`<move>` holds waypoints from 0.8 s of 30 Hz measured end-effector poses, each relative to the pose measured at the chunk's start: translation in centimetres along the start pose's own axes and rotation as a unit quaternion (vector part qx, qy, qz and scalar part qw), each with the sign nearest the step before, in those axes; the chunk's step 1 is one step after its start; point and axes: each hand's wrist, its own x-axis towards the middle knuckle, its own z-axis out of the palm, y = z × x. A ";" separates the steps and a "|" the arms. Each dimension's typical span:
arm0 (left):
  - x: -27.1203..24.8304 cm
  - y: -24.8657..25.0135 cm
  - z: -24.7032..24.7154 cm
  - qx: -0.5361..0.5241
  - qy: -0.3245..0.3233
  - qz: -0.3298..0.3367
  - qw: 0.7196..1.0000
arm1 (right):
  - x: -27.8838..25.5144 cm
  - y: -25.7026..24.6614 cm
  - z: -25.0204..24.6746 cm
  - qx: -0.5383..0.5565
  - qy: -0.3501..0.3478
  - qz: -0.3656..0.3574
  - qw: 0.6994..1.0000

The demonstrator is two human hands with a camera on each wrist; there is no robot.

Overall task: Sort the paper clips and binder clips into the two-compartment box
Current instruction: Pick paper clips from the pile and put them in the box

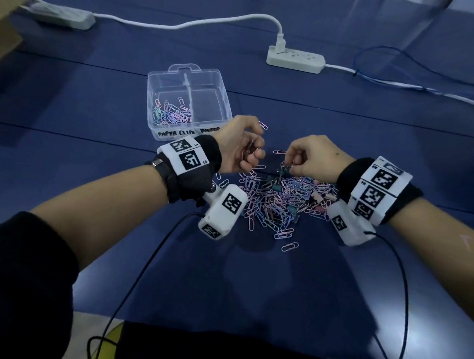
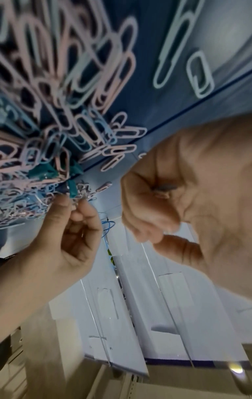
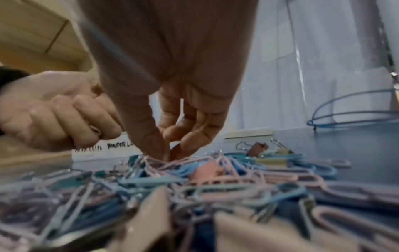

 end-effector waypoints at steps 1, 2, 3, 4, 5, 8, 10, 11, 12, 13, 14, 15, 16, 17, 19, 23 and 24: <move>0.3 0.0 0.1 0.002 0.014 -0.008 1.000 | -0.1 0.1 -0.1 0.023 0.012 0.006 1.000; 0.6 0.0 0.2 0.011 0.029 -0.010 0.999 | -0.2 0.3 -0.2 0.052 0.029 0.012 0.998; 0.8 0.0 0.4 0.029 0.041 -0.010 0.999 | -0.3 0.5 -0.5 0.092 0.047 0.018 0.994; 0.9 0.0 0.5 0.054 0.046 -0.007 0.997 | -0.4 0.6 -0.7 0.145 0.060 0.026 0.987; 0.9 0.1 0.8 0.085 0.044 -0.003 0.995 | -0.4 0.7 -1.0 0.206 0.070 0.038 0.975; 0.6 0.3 1.5 0.180 0.037 0.008 0.983 | -0.2 0.9 -1.6 0.375 0.065 0.099 0.919; 0.3 0.3 1.9 0.232 0.036 0.006 0.972 | -0.3 0.9 -1.9 0.436 0.035 0.140 0.888; 0.3 0.3 2.0 0.257 0.036 0.003 0.966 | -0.5 0.8 -1.9 0.447 0.020 0.150 0.882; 0.3 0.4 2.3 0.288 0.040 0.001 0.957 | -0.6 0.7 -1.9 0.446 0.003 0.149 0.882; 0.3 0.3 2.4 0.336 0.054 0.004 0.940 | -0.7 0.6 -1.9 0.437 -0.010 0.143 0.888; 0.4 0.3 2.5 0.402 0.072 0.015 0.913 | -0.7 0.4 -1.7 0.418 -0.022 0.136 0.898; 0.6 0.1 2.6 0.470 0.090 0.032 0.877 | -0.7 0.2 -1.5 0.390 -0.029 0.133 0.911; 0.8 0.0 2.6 0.528 0.106 0.056 0.841 | -0.7 -0.2 -1.4 0.340 -0.035 0.127 0.931; 0.9 -0.1 2.6 0.561 0.114 0.070 0.817 | -0.7 -0.5 -1.2 0.264 -0.037 0.115 0.957; 1.2 -0.2 2.6 0.578 0.116 0.073 0.805 | -0.7 -0.9 -0.7 0.101 -0.039 0.073 0.991; 1.5 -0.3 2.6 0.588 0.111 0.062 0.799 | -0.4 -0.8 0.3 -0.003 -0.028 0.021 0.999; 1.5 -0.3 2.6 0.586 0.108 0.057 0.801 | -0.2 -0.8 0.4 -0.011 -0.023 0.020 0.999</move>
